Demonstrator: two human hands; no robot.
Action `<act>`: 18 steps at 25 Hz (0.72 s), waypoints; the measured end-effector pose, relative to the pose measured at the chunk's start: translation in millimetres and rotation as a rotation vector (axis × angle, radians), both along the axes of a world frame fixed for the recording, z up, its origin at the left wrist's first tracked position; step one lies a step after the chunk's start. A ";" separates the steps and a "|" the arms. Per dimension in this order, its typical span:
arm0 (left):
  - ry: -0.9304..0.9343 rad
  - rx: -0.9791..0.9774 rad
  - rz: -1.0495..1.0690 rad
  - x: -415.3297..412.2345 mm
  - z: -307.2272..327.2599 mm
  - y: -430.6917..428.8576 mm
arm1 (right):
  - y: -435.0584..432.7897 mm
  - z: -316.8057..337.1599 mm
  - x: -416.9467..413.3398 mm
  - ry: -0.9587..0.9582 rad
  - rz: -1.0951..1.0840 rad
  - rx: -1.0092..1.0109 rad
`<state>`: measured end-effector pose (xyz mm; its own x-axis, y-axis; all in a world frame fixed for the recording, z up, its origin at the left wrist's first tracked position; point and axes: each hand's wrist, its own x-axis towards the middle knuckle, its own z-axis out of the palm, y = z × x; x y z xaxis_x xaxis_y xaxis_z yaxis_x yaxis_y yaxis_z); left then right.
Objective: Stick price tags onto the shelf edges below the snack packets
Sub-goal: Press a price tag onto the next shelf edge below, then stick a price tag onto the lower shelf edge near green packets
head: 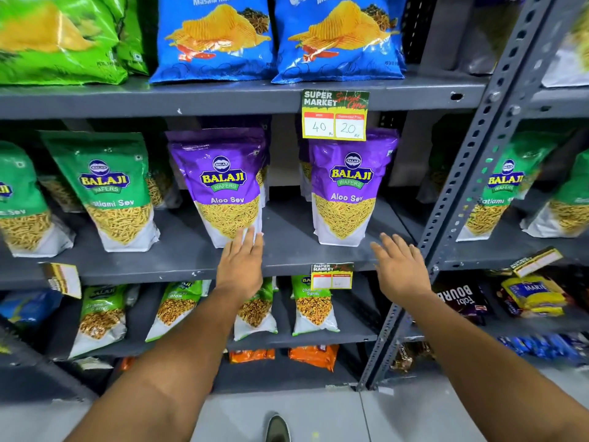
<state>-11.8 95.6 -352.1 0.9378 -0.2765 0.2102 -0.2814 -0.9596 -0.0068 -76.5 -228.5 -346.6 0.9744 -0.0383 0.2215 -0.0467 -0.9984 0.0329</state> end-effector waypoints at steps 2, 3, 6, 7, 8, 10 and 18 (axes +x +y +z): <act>-0.017 -0.020 0.040 -16.1 0.1 16.5 | 12.4 4.9 -2.6 0.027 0.026 -0.057; -0.037 -0.025 0.059 -24.2 -0.3 26.3 | 20.5 6.3 -3.7 0.030 0.039 -0.075; -0.027 -0.023 0.121 -47.7 -6.5 59.0 | 50.9 7.4 -5.1 0.029 0.085 -0.102; -0.020 -0.032 0.136 -54.4 -10.0 70.8 | 62.3 6.0 -4.6 0.034 0.101 -0.103; -0.010 -0.030 0.154 -60.8 -12.2 83.7 | 74.8 4.2 -3.7 0.038 0.116 -0.100; 0.021 0.014 0.188 -66.9 -16.9 107.1 | 96.9 1.1 -1.4 0.043 0.145 -0.088; 0.239 -0.452 0.593 -44.7 -62.1 249.2 | 238.7 6.9 19.8 0.042 0.368 0.013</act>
<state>-56.6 344.9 -414.2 0.9362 0.3488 -0.0435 0.3342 -0.8452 0.4170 -56.7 10.3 -339.7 0.9316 0.3142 0.1829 0.3170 -0.9483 0.0147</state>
